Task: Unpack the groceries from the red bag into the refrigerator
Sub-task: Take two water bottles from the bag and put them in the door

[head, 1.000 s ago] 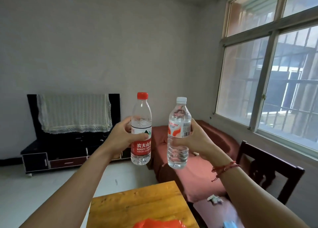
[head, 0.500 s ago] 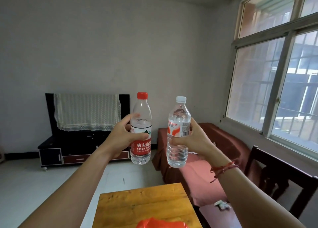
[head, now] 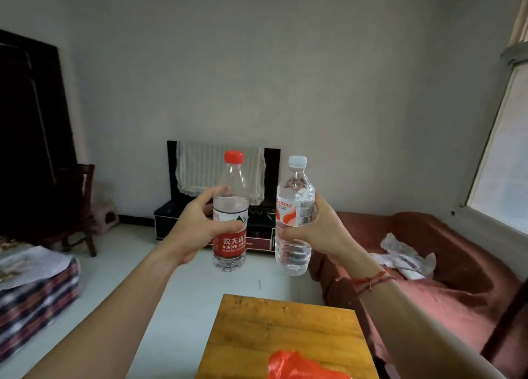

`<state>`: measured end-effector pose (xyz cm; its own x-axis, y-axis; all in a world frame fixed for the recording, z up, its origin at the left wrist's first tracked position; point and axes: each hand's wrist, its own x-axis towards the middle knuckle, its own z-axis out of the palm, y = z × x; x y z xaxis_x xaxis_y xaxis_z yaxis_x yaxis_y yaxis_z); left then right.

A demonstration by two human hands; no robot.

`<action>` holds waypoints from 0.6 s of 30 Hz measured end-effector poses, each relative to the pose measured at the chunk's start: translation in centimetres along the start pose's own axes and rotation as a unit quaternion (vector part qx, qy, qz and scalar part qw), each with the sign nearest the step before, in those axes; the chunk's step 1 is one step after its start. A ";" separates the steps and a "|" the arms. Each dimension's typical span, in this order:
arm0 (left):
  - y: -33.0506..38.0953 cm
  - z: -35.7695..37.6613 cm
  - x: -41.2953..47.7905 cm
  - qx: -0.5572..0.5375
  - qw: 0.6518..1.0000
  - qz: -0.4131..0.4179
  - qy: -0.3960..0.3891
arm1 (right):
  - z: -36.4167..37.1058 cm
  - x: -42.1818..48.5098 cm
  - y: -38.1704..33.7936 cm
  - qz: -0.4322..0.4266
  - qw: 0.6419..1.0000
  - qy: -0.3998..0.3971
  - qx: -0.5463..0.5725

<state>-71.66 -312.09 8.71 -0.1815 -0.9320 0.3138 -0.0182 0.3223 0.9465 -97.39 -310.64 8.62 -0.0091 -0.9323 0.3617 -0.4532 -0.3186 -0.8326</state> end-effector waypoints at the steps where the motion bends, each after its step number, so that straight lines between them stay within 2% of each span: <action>1: 0.0 -1.1 -0.6 0.007 1.000 -0.001 0.015 | 1.1 0.3 -0.2 -0.004 1.000 -0.009 0.003; 9: 0.6 -10.2 -7.1 0.059 0.990 -0.009 0.126 | 11.4 1.0 -4.0 -0.040 0.993 -0.109 0.030; 18: 2.8 -21.3 -17.4 0.111 0.961 -0.036 0.250 | 24.9 -1.1 -10.4 -0.064 0.970 -0.212 0.105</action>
<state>-47.65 -298.52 7.54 0.3220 -0.8987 0.2976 -0.2320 0.2298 0.9452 -70.50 -310.59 6.40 0.4219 -0.8554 0.3005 -0.2339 -0.4229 -0.8755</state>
